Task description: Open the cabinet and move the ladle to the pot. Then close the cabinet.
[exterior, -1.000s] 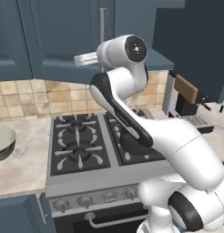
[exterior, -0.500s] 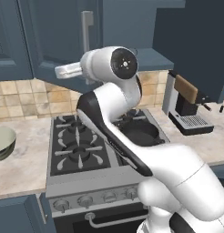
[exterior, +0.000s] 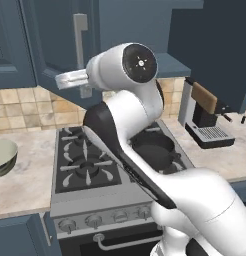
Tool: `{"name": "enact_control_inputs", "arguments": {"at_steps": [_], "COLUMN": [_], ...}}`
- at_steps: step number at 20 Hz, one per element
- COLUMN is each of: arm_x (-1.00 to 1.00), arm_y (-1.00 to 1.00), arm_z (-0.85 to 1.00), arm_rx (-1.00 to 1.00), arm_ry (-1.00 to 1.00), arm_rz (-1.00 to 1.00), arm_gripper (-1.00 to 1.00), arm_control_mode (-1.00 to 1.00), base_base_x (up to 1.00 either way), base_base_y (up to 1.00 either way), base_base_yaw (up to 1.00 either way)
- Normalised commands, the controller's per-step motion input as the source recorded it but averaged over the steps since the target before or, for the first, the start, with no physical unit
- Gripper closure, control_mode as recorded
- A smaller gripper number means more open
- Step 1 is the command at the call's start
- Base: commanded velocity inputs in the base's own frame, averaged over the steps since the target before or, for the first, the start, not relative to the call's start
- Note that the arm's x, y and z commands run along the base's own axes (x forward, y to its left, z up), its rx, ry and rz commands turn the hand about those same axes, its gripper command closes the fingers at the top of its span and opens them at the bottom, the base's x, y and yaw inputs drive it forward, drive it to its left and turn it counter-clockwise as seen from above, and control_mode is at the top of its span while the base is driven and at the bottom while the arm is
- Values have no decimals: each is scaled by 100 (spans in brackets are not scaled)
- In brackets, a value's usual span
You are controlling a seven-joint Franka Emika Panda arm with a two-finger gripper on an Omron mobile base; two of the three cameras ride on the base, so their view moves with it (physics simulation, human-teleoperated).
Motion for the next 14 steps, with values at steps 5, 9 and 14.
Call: {"name": "enact_control_inputs", "arguments": {"at_steps": [5,9,14], "arm_x": [-98,-86,5], "arm_y": [-99,-100,-93], "arm_z": [2,0,0], "arm_rx": [7,11,15], "arm_ry": [1,0,3], "arm_rz": [0,0,2], "arm_gripper": [-100,-100,-100], "arm_control_mode": [-100,-100,-100], "base_base_x": [0,0,0], "base_base_y": [0,0,0], "base_base_yaw": [0,0,0]}}
